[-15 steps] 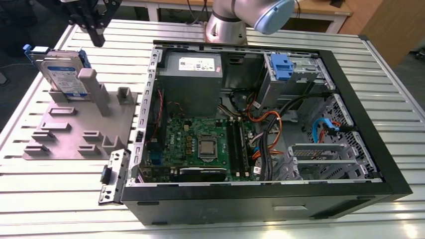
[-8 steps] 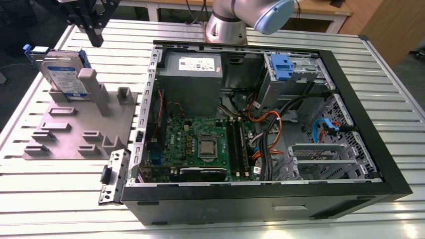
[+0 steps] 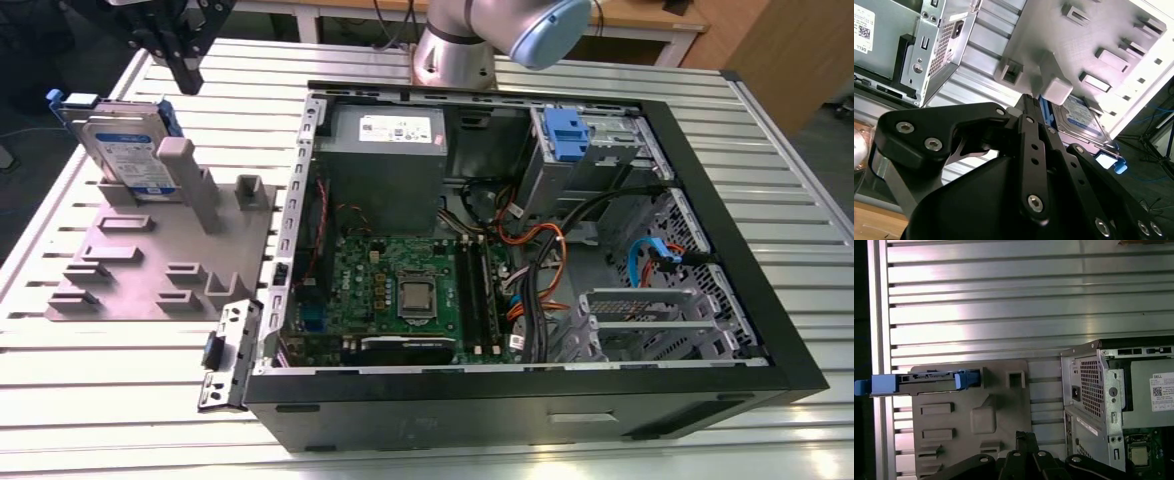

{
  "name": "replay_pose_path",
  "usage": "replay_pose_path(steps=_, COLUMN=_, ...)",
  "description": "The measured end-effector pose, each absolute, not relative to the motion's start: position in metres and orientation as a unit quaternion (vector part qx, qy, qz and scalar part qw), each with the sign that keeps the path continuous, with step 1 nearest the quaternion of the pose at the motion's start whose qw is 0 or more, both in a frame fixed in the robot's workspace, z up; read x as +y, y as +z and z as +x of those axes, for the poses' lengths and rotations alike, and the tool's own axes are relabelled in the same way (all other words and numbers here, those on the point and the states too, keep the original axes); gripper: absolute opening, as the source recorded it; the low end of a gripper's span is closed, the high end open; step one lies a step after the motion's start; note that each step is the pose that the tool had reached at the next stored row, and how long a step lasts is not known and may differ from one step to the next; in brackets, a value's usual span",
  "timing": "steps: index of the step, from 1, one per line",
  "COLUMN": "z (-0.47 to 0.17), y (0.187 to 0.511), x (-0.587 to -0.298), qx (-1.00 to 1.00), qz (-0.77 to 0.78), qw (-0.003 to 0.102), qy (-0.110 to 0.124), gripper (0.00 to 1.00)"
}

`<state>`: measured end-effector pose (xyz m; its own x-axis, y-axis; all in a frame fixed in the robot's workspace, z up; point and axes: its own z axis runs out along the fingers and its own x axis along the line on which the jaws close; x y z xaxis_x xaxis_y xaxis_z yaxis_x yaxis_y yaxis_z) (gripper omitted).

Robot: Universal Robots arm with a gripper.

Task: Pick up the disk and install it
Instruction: 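Reach for the disk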

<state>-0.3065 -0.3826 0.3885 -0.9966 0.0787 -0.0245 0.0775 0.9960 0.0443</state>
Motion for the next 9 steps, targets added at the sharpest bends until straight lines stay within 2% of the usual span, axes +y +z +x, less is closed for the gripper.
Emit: replay_pose_path(steps=9, z=-0.3114, y=0.3881, x=-0.3826, qx=0.999, qz=0.039, qw=0.013, qy=0.022, gripper=0.11)
